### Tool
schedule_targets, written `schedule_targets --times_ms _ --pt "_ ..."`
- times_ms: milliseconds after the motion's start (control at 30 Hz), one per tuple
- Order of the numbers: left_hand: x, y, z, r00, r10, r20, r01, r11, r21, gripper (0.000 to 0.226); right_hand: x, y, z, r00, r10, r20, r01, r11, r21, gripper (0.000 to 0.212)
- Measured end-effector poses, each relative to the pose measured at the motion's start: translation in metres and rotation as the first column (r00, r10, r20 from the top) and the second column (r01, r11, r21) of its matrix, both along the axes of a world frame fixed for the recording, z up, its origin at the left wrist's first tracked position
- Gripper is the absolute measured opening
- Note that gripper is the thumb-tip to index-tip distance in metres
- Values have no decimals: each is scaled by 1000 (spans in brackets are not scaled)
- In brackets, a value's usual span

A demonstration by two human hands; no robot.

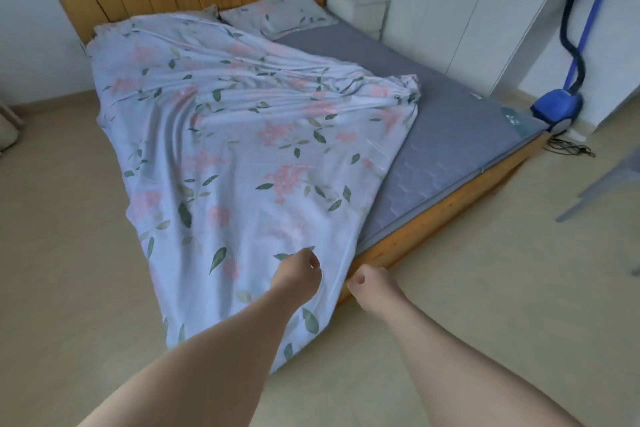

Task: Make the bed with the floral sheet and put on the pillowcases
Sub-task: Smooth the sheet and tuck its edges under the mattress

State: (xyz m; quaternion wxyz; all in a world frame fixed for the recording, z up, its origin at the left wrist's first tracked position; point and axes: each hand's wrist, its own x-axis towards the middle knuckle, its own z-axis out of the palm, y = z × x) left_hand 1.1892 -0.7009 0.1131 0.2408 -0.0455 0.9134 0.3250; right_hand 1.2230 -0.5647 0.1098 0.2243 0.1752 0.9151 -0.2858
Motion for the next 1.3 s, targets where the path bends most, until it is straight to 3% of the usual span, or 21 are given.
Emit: schedule_targets --times_ms 433,667,1000,1100,1200,1300 --pt "-150 299 93 958 -206 -198 210 978 -5 21 -108 288 94 950 -257 -180 260 966 -7 31" --pt "-272 461 100 903 -346 -254 359 933 3 29 -213 430 97 896 -381 -229 384 923 -32 18" --pt "-393 685 104 832 -492 -257 508 861 -3 29 -321 634 101 841 -500 -207 501 864 -52 32" --pt "-422 762 92 819 -517 -251 530 848 -18 30 -351 714 81 789 -577 -209 569 816 -103 24" --pt "-453 848 89 805 -528 -270 546 838 -12 29 -380 802 78 764 -604 -228 593 796 -123 31" --pt "-483 952 89 829 -492 -266 516 856 25 20 -409 911 80 770 -600 -218 582 800 -147 26"
